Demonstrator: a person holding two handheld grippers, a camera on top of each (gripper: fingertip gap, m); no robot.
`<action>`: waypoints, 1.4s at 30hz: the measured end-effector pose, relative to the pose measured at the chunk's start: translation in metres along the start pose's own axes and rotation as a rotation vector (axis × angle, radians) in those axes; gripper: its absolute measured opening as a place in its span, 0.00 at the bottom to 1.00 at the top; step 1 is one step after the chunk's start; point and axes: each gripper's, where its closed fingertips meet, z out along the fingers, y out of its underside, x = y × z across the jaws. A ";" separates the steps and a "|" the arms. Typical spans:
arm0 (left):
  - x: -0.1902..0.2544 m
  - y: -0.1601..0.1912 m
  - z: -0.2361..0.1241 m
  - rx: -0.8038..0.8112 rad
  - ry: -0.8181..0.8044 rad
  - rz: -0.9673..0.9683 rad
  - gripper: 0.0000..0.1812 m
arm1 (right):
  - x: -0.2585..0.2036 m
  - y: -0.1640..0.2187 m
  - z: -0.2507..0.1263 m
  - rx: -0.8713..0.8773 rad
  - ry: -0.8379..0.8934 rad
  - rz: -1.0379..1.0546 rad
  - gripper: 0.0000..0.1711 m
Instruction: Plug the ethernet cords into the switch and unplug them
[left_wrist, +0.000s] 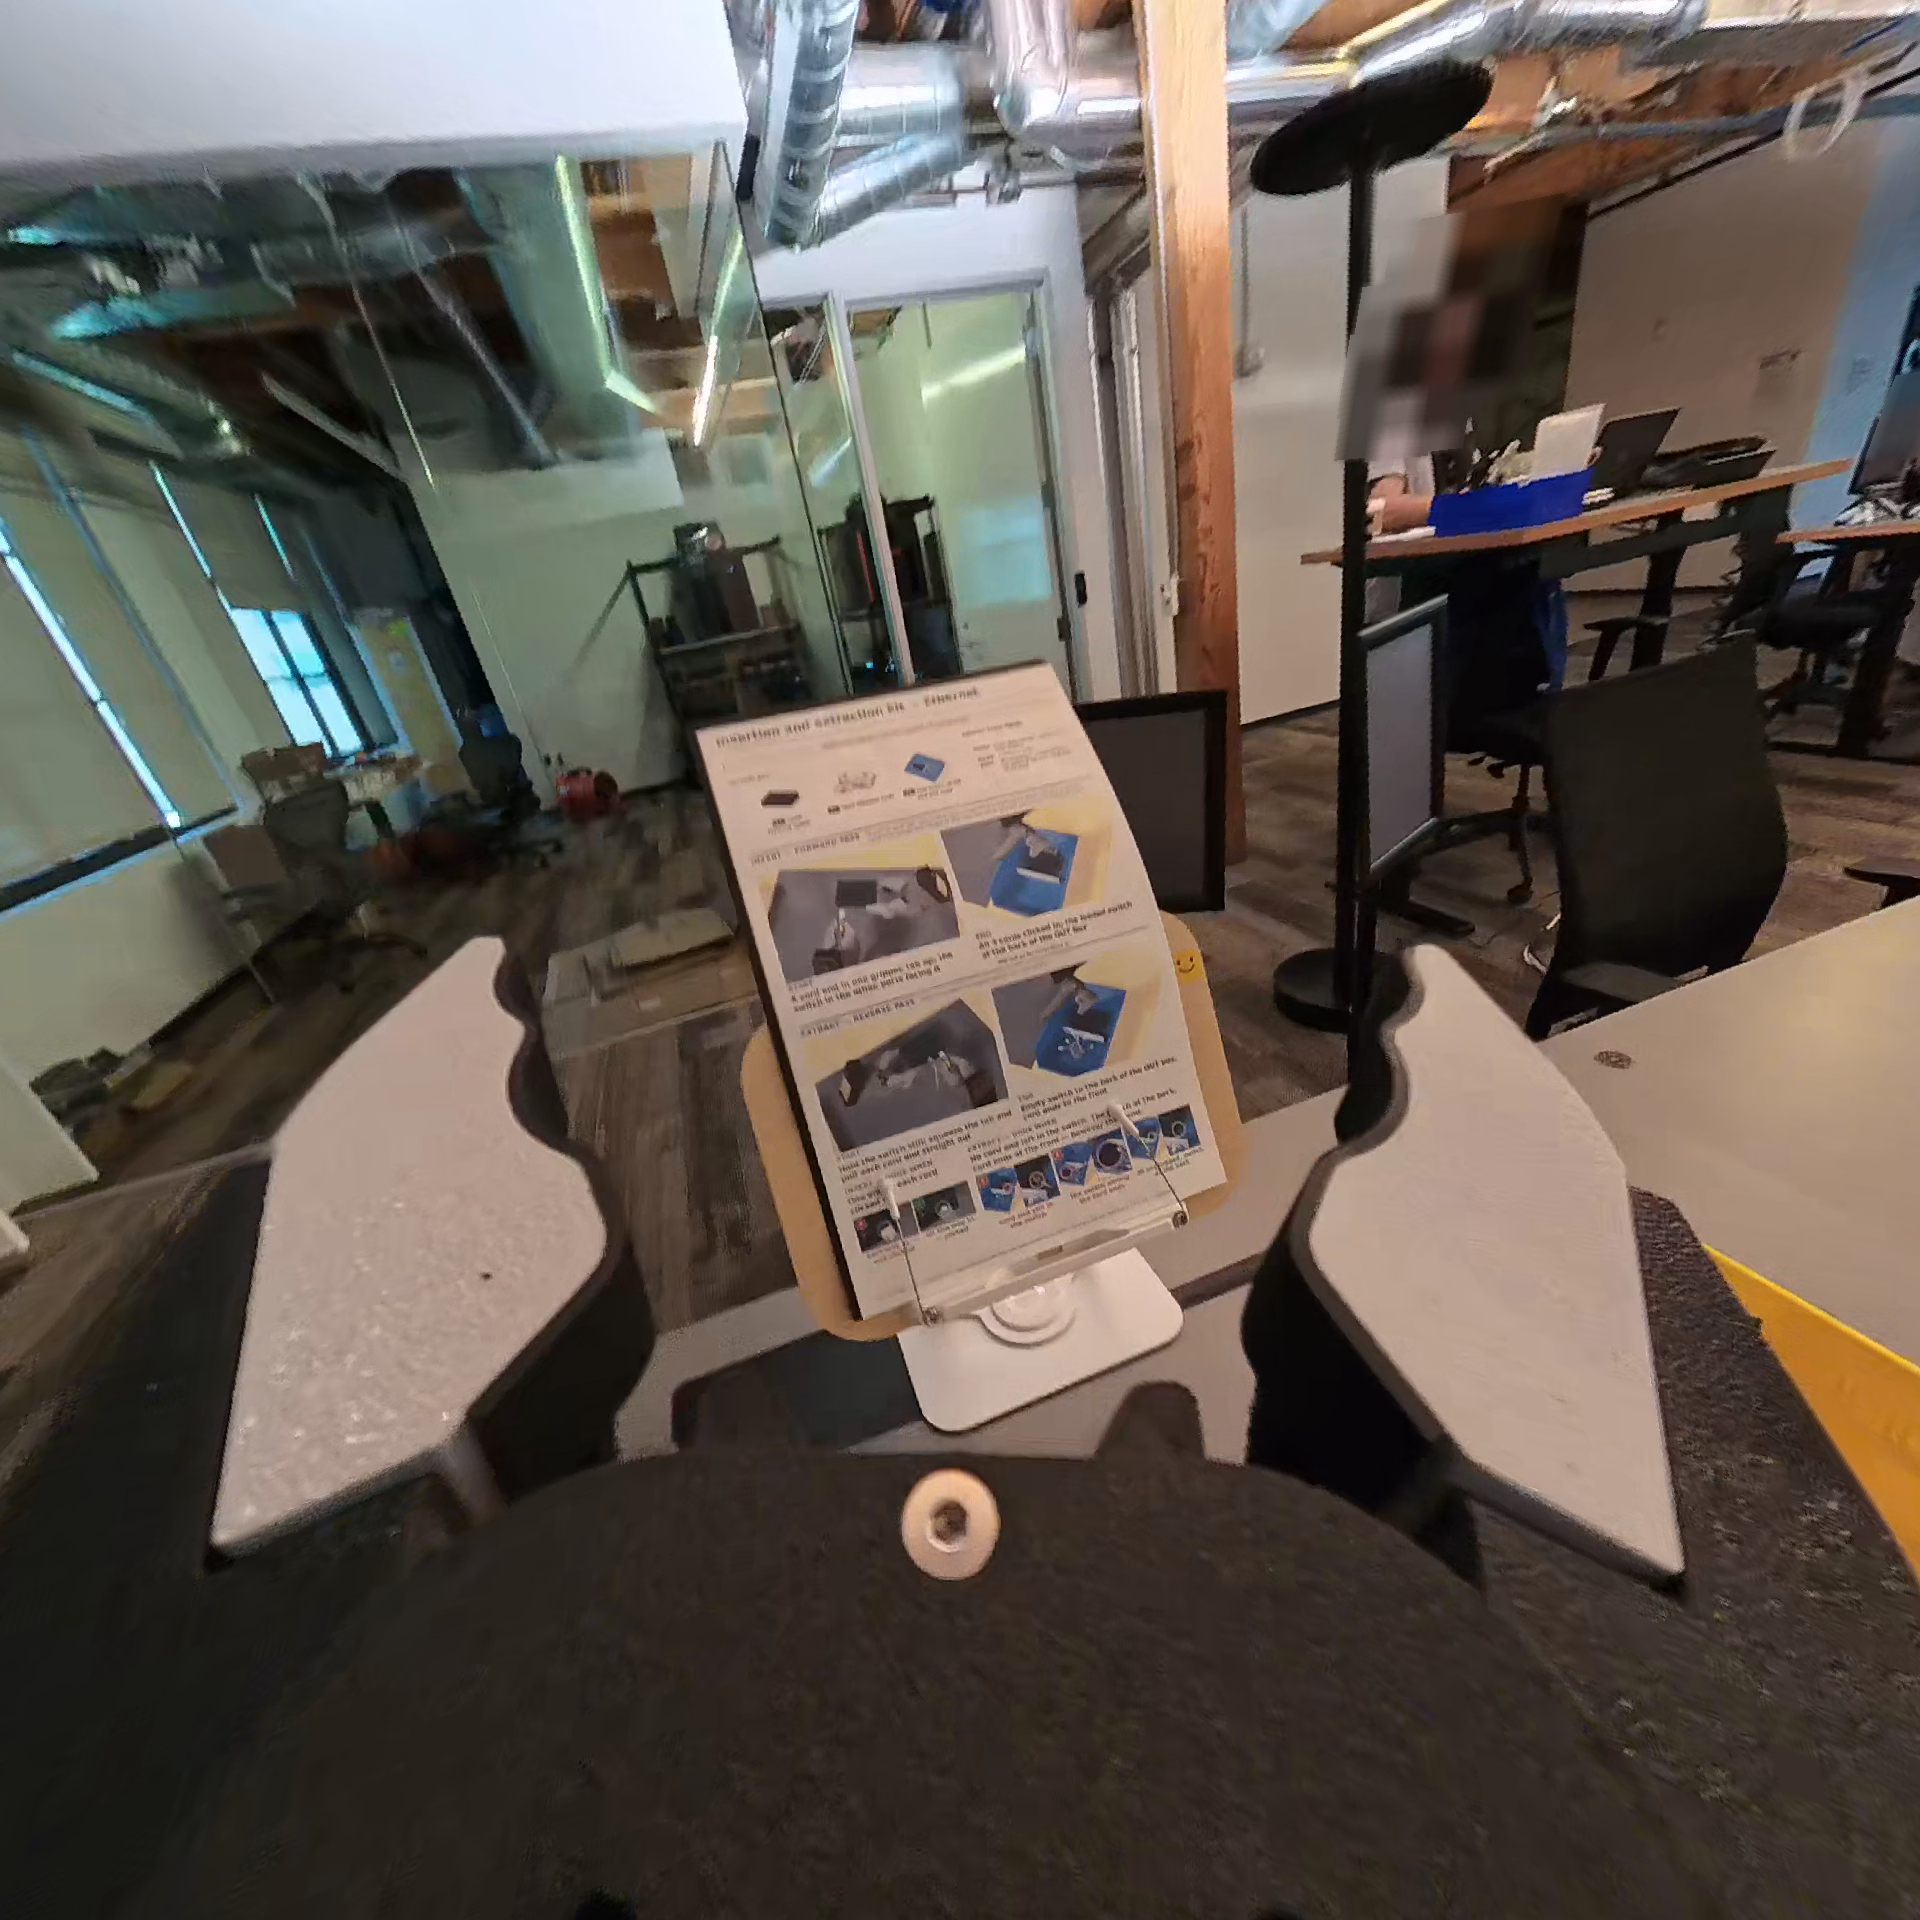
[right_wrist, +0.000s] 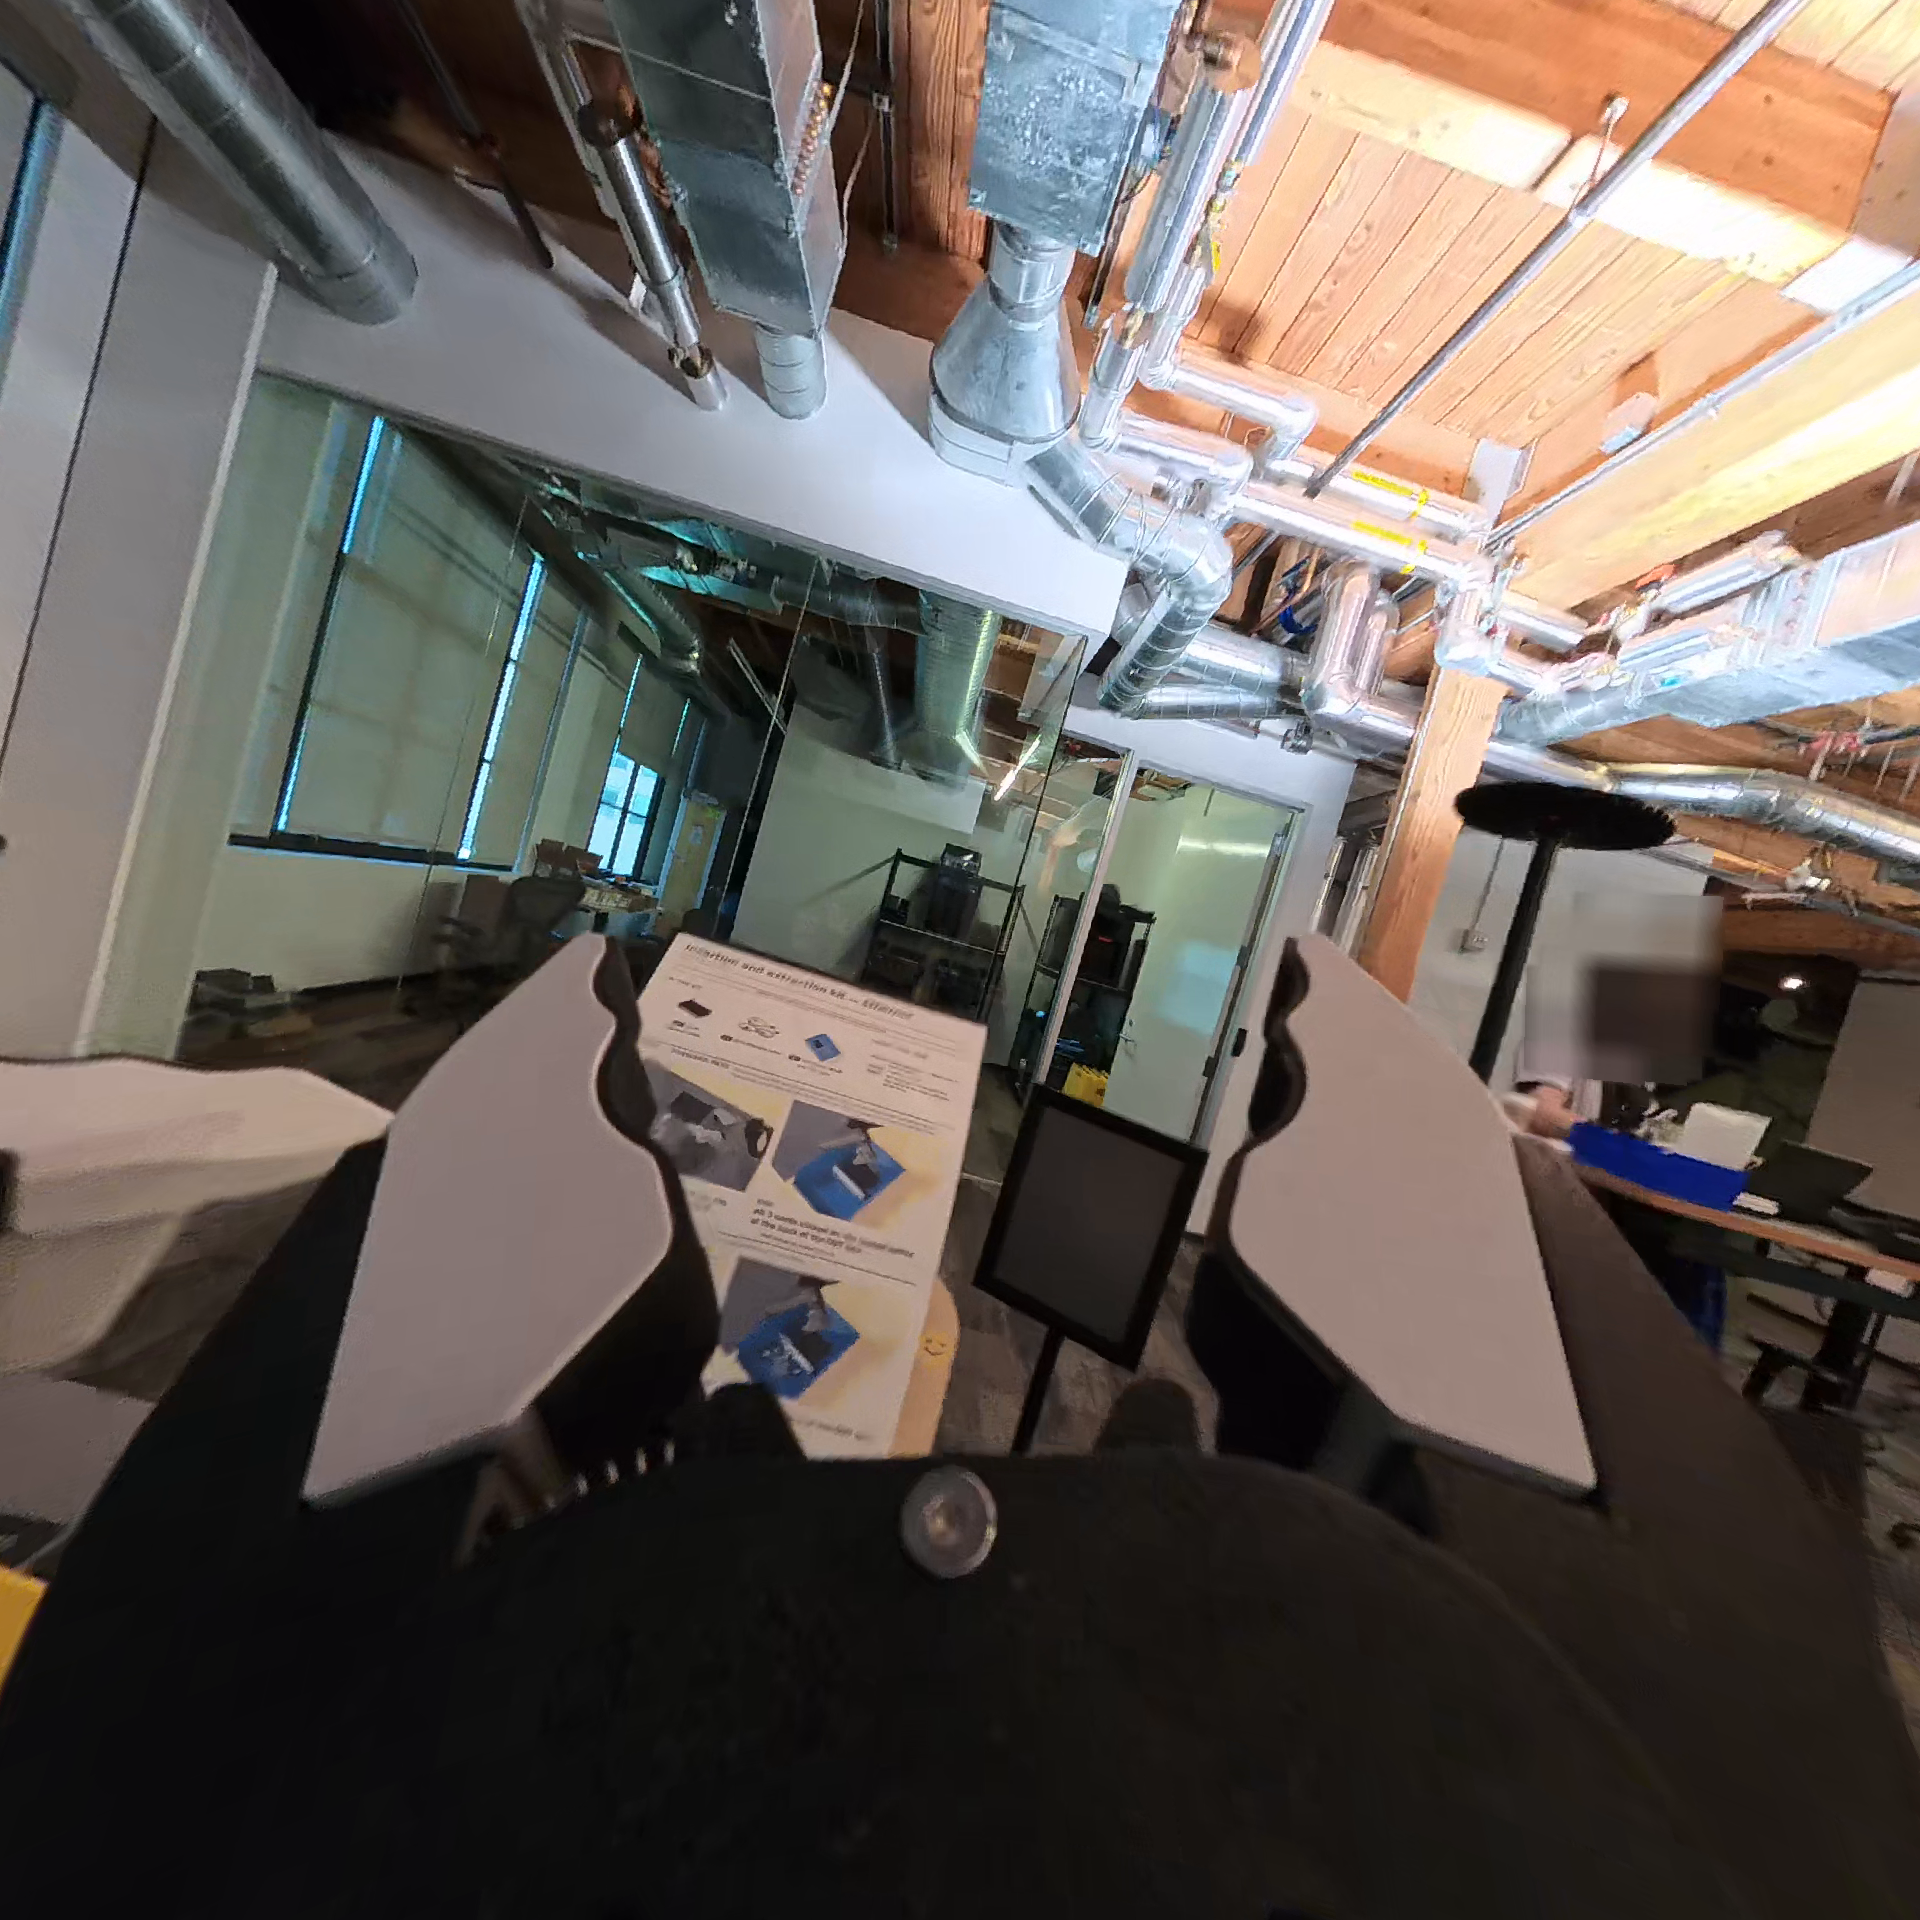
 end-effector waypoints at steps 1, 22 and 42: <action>0.003 0.009 0.005 -0.018 -0.007 -0.007 0.80 | -0.005 0.009 0.004 -0.019 -0.007 0.015 0.67; 0.027 0.329 0.015 -0.508 -0.143 -0.166 0.75 | -0.094 0.358 -0.062 -0.761 -0.048 0.130 0.67; 0.052 0.477 -0.012 -0.732 -0.186 -0.238 0.78 | -0.145 0.500 -0.160 -1.117 -0.021 0.220 0.67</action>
